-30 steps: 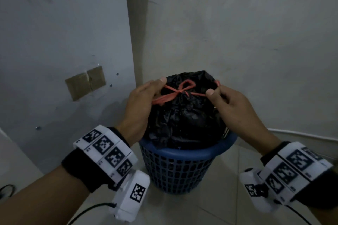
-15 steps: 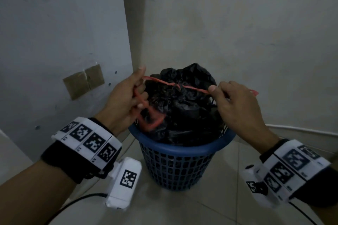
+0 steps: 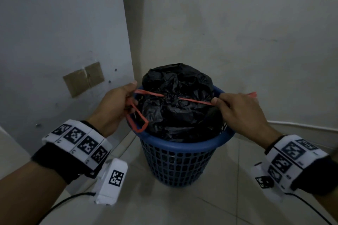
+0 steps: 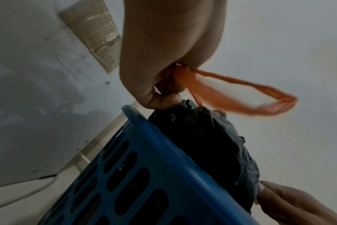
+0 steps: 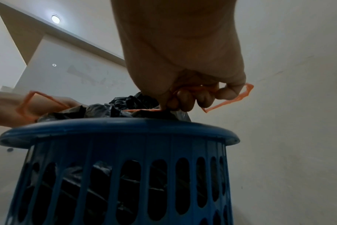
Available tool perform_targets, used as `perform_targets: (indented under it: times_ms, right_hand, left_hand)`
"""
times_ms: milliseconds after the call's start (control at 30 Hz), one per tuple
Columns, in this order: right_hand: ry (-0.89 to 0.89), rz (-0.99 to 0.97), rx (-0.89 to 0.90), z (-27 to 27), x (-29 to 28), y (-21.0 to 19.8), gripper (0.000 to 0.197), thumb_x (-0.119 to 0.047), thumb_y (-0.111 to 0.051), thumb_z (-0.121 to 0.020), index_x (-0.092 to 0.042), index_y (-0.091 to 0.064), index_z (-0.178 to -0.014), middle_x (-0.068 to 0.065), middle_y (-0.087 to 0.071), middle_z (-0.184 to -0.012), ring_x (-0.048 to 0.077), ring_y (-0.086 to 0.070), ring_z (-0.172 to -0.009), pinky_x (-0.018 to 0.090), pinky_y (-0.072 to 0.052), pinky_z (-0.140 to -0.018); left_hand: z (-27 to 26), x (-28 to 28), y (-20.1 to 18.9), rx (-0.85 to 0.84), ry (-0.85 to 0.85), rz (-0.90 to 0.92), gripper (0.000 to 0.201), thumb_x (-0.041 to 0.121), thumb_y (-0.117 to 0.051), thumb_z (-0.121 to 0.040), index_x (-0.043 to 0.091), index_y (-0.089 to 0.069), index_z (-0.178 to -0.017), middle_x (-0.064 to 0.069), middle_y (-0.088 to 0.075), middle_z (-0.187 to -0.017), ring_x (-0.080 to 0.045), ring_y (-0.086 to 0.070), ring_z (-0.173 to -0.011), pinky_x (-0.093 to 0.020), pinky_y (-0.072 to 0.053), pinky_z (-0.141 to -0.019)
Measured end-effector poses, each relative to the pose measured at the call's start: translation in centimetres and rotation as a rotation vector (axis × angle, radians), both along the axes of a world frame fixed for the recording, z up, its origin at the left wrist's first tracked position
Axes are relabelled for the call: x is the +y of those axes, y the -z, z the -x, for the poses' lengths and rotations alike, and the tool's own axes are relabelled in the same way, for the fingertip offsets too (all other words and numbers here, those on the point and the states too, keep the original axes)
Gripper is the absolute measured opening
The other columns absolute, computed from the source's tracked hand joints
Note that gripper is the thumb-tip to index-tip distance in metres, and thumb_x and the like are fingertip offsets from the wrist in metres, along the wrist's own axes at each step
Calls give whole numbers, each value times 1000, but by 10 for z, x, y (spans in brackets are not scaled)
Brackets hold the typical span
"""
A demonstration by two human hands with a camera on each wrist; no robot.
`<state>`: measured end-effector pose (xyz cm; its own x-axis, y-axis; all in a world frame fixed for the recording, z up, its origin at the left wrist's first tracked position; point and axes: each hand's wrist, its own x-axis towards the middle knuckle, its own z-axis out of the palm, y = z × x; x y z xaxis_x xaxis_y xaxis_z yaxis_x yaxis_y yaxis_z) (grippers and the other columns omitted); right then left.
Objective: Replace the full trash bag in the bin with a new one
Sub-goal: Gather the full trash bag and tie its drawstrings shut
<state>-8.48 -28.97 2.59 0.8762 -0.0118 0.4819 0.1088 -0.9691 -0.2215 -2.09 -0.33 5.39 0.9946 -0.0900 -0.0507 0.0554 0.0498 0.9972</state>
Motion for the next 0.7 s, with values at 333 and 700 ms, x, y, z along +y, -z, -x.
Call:
perform_targets:
  times_ms: [333, 700]
  right_hand:
    - [-60, 110, -150, 26, 1, 5, 19, -21, -55, -95, -12, -72, -92, 4, -48, -88, 21, -40, -79, 32, -34, -59]
    - [-185, -492, -347, 34, 37, -21, 18, -30, -53, -98, -22, -69, -96, -1, -69, -79, 18, -65, -73, 43, -52, -62]
  left_hand:
    - [18, -13, -44, -73, 415, 298, 44, 44, -31, -100, 18, -63, -87, 0, -71, -111, -18, -65, -108, -33, -48, -93]
    - [28, -48, -33, -442, 223, -164, 25, 9, -49, -98, 24, -68, -107, 10, -70, -81, -6, -53, -62, -21, -50, -72]
